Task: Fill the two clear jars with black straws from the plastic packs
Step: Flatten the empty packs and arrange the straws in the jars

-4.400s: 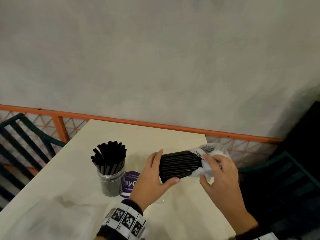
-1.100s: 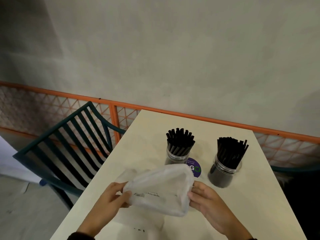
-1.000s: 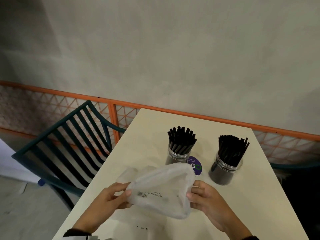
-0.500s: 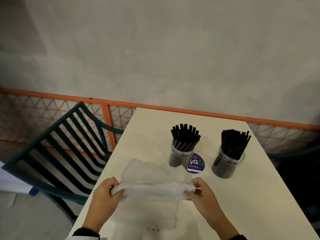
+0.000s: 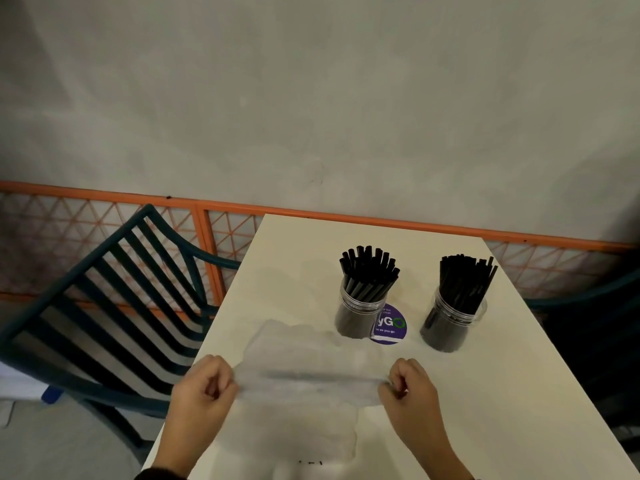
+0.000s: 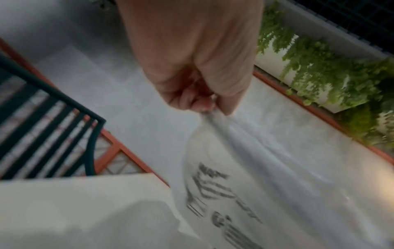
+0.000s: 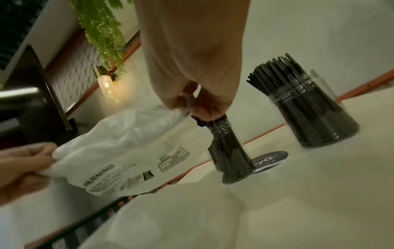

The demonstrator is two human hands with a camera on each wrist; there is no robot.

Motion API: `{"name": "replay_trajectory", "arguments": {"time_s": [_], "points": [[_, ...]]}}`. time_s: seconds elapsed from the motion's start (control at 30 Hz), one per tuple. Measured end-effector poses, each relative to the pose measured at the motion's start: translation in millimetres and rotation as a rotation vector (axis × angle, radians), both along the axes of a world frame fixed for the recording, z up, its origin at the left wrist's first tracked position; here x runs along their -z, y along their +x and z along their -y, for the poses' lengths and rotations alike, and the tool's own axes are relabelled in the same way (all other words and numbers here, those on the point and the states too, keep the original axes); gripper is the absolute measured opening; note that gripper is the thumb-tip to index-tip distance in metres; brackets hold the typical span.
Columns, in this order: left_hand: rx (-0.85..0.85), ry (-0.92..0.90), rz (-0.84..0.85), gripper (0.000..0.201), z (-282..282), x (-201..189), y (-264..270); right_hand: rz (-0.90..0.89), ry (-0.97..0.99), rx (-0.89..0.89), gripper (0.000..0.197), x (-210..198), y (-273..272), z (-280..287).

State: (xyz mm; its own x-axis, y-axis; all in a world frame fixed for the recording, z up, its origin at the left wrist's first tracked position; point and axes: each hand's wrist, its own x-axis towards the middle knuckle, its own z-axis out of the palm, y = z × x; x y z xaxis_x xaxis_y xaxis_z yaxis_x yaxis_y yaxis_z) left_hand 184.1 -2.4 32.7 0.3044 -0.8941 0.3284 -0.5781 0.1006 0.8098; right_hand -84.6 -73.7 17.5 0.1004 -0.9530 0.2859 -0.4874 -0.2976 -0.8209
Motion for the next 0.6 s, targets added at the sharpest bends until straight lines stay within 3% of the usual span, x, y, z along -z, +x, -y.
{"name": "replay_trajectory", "arguments": {"time_s": [0.1, 0.2, 0.23, 0.27, 0.3, 0.37, 0.43, 0.5, 0.57, 0.6], "points": [[-0.061, 0.042, 0.149, 0.03, -3, 13, -2, -0.194, -0.078, 0.041, 0.05, 11, 3, -5], [-0.012, 0.166, 0.168, 0.044, -10, 38, 10, -0.429, 0.049, -0.148, 0.029, 19, -6, -10], [0.05, 0.185, 0.206, 0.048, -14, 47, 17, -0.567, 0.155, -0.221, 0.037, 20, -11, -11], [0.096, 0.212, 0.241, 0.051, -18, 53, 24, -0.679, 0.248, -0.287, 0.06, 20, -16, -13], [0.132, 0.254, 0.256, 0.053, -21, 60, 31, -0.702, 0.272, -0.304, 0.085, 19, -16, -15], [0.182, 0.351, 0.254, 0.053, -27, 64, 39, -0.638, 0.187, -0.282, 0.106, 17, -3, -17], [0.193, 0.416, 0.245, 0.039, -30, 64, 43, -0.6, 0.149, -0.318, 0.101, 17, 19, -19], [0.099, 0.459, 0.264, 0.005, -29, 53, 40, -0.696, 0.058, -0.354, 0.076, 28, 42, -17], [-0.033, 0.339, 0.386, 0.017, -25, 46, 32, -0.856, 0.015, -0.352, 0.062, 44, 54, -14], [-0.086, 0.273, 0.443, 0.022, -22, 36, 22, -0.945, 0.091, -0.356, 0.06, 50, 56, -12]]}}
